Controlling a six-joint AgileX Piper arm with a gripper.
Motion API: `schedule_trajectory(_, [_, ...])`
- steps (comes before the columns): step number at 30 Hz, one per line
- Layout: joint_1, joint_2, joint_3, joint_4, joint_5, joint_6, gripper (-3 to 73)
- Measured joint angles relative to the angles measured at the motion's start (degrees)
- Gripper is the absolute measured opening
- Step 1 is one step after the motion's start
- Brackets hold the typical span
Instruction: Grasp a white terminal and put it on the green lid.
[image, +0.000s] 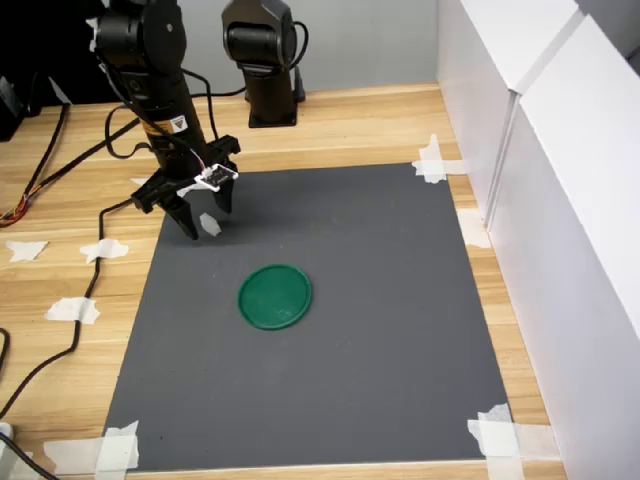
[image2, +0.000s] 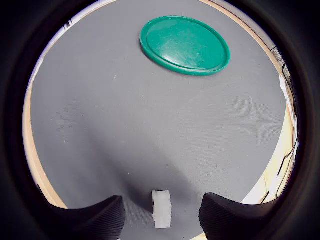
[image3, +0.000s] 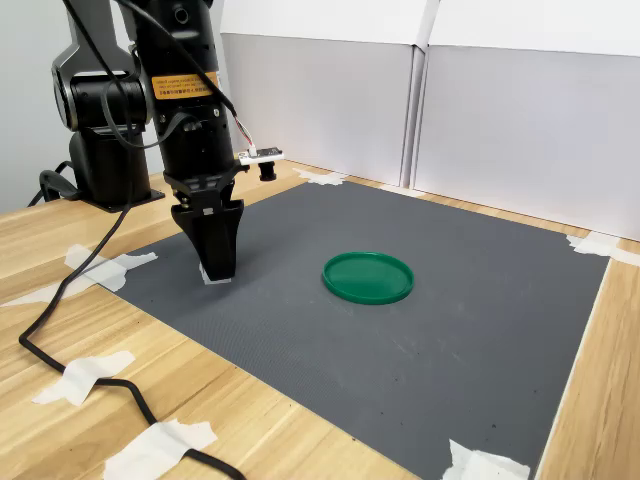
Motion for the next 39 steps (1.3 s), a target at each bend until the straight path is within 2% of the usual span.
schedule_trajectory(7, [0.0,0.7,0.0,0.0,-1.3,0.0,60.7])
schedule_trajectory(19, [0.0,2.2,0.0,0.0,-1.3,0.1,43.2])
schedule_trajectory(22, [0.0,2.2,0.0,0.0,-1.3,0.1,35.1])
schedule_trajectory(28, [0.0,1.9,0.0,0.0,-1.1,0.9,8.9])
schedule_trajectory(35, [0.0,-2.9,-0.8,0.3,2.5,1.7,8.2])
schedule_trajectory(39, [0.0,-5.2,-4.7,2.4,8.1,2.4,8.2])
